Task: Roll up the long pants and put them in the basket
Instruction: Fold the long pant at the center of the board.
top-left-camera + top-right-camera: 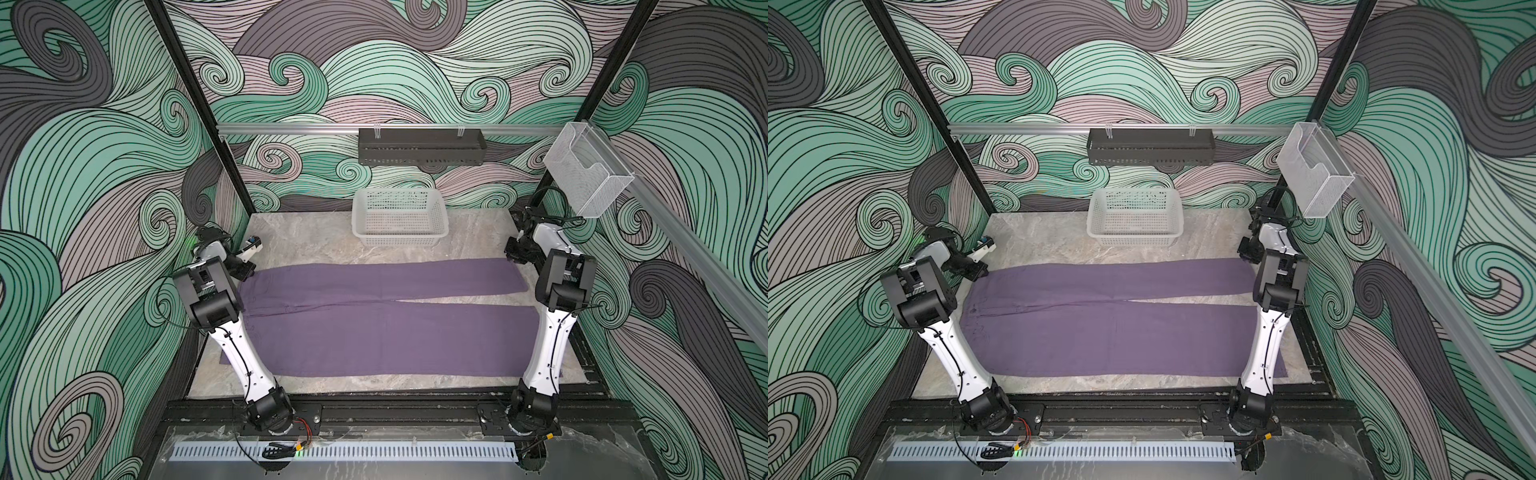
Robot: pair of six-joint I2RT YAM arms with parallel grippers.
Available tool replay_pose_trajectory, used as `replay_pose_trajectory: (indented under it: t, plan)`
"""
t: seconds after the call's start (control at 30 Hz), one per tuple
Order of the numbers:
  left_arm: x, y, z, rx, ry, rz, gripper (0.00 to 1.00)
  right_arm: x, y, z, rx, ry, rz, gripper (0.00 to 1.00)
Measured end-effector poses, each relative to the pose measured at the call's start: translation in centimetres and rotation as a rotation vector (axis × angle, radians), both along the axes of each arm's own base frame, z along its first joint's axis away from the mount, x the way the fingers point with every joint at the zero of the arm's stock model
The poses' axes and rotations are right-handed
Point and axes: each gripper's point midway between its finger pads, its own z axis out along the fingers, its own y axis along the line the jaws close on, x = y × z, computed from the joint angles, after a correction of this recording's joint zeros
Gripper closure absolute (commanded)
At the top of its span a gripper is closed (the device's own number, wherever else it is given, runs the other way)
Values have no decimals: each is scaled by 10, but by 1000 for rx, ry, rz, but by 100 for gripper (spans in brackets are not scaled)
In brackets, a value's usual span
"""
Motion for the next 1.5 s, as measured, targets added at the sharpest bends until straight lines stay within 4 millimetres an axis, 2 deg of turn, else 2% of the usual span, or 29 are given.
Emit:
replay_pose_trajectory:
  t: [0.1, 0.13, 0.37, 0.53, 0.63, 0.73, 0.83, 0.9, 1.0, 1.1, 1.2, 1.37, 1.5]
  plan:
    - [0, 0, 0, 0, 0, 0, 100, 2, 2, 0, 10, -3, 16, 99]
    - [0, 0, 0, 0, 0, 0, 100, 3, 3, 0, 12, -4, 17, 100]
    - [0, 0, 1, -5, 0, 4, 100, 5, 4, 1, 20, -11, 29, 100]
    - [-6, -6, 3, -39, 32, 16, 100, -3, 6, 9, 12, -5, 39, 100]
    - [-13, -12, 5, -73, 62, 24, 100, -8, 9, 33, 3, -30, 51, 100]
    - [-19, -18, 10, -99, 78, 27, 100, -12, 13, 78, -19, -102, 63, 100]
    - [-23, -23, 30, -113, 64, 25, 100, -15, 18, 133, -44, -208, 77, 100]
    - [-22, -25, 52, -106, 28, 21, 100, -21, 23, 169, -62, -275, 88, 100]
    - [-20, -26, 88, -80, -43, 17, 100, -30, 28, 203, -83, -340, 105, 100]
    - [-17, -28, 122, -56, -114, 12, 100, -40, 31, 215, -92, -360, 112, 100]
    - [-16, -27, 149, -35, -174, 12, 100, -48, 32, 214, -97, -348, 119, 100]
    - [-24, -18, 182, -20, -248, 33, 100, -65, 34, 205, -114, -307, 131, 100]
    - [-41, -6, 203, -1, -290, 55, 100, -90, 42, 213, -135, -308, 146, 100]
